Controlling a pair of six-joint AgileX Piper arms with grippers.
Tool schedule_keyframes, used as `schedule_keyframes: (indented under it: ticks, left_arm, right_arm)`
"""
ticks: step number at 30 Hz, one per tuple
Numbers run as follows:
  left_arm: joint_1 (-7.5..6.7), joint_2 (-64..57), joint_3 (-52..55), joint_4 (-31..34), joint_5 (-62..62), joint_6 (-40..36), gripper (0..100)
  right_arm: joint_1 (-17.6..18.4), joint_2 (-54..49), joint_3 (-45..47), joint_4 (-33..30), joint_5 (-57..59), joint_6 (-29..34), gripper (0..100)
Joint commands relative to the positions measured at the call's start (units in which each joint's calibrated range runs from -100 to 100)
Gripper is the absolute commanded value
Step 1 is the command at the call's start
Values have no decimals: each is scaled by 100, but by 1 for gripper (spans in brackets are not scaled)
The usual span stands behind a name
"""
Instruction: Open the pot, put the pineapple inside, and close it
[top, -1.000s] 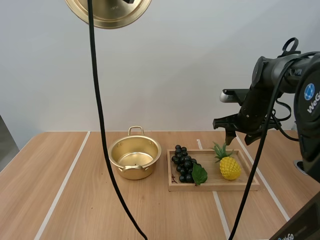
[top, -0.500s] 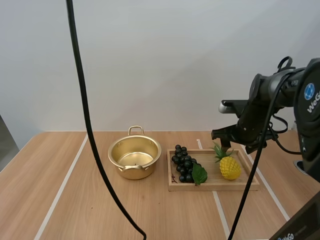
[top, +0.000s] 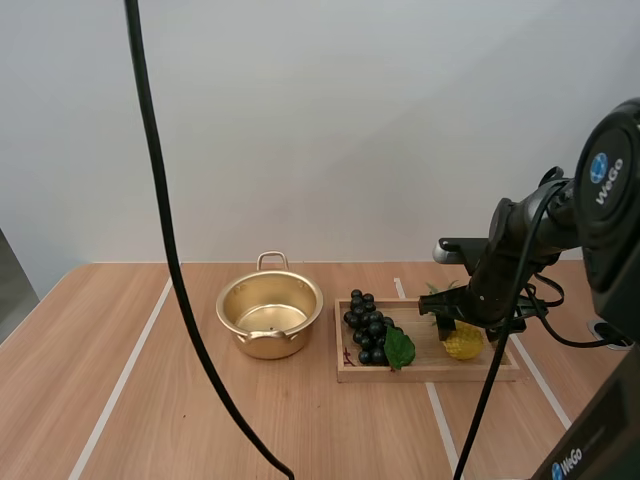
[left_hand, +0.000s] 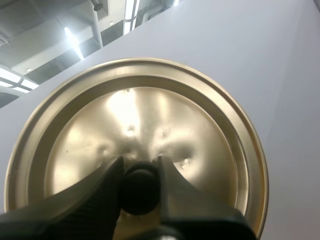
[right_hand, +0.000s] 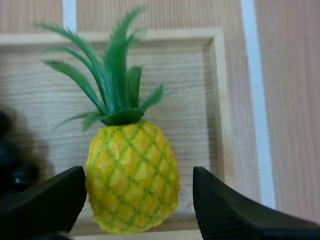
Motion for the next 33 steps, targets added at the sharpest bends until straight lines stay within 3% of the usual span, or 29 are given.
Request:
schedule_keyframes:
  ticks: [1,14,22,28,31,33]
  left_arm:
    - [-14,0,-40,-140,45,-19,0]
    - [-14,0,-40,-130,173,-19,0]
    - [-14,0,-40,-130,225,-19,0]
    - [-14,0,-40,-119,313,-19,0]
    - [-14,0,-40,-119,419,-19,0]
    - [-14,0,-40,-106,435,-19,0]
  right_arm:
    - [-24,234,22,7,-289,-41,100]
    - [-24,499,8,7,-1630,-326,100]
    - [-24,499,8,186,-1672,-336,98]
    - [-24,499,8,265,-1615,-336,29]
    - [-24,499,8,265,-1615,-336,0]
    - [-24,499,-11,256,-1688,-346,0]
